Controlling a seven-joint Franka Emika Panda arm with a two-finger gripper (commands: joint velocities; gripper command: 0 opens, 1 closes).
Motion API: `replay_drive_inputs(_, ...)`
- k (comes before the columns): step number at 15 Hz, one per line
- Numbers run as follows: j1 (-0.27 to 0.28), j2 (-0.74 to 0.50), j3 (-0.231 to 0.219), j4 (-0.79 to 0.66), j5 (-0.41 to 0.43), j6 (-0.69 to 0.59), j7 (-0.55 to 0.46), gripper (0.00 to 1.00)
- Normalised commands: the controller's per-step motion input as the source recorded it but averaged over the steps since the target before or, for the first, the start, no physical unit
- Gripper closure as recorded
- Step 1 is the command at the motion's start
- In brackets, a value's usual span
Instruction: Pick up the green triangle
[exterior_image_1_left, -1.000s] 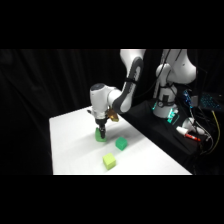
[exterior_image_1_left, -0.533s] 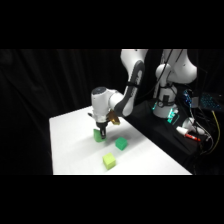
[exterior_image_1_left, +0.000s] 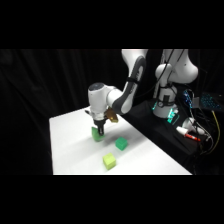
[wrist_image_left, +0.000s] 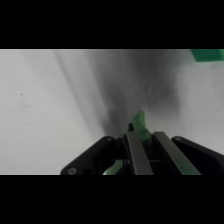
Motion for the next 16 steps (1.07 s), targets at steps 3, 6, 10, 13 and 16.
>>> replay_drive_inputs(3, -0.012, -0.54, 0.048, -0.01, -0.181, -0.56, -0.18, 0.96)
replay_drive_inputs(6, -0.114, -0.44, 0.145, 0.11, -0.161, -0.52, -0.29, 0.97)
replay_drive_inputs(10, -0.175, -0.24, 0.168, 0.17, -0.104, -0.36, -0.27, 0.97)
replay_drive_inputs(13, -0.172, -0.15, 0.177, 0.09, 0.025, -0.23, -0.27, 0.97)
replay_drive_inputs(16, -0.148, -0.19, 0.159, -0.02, 0.099, -0.13, -0.30, 0.97)
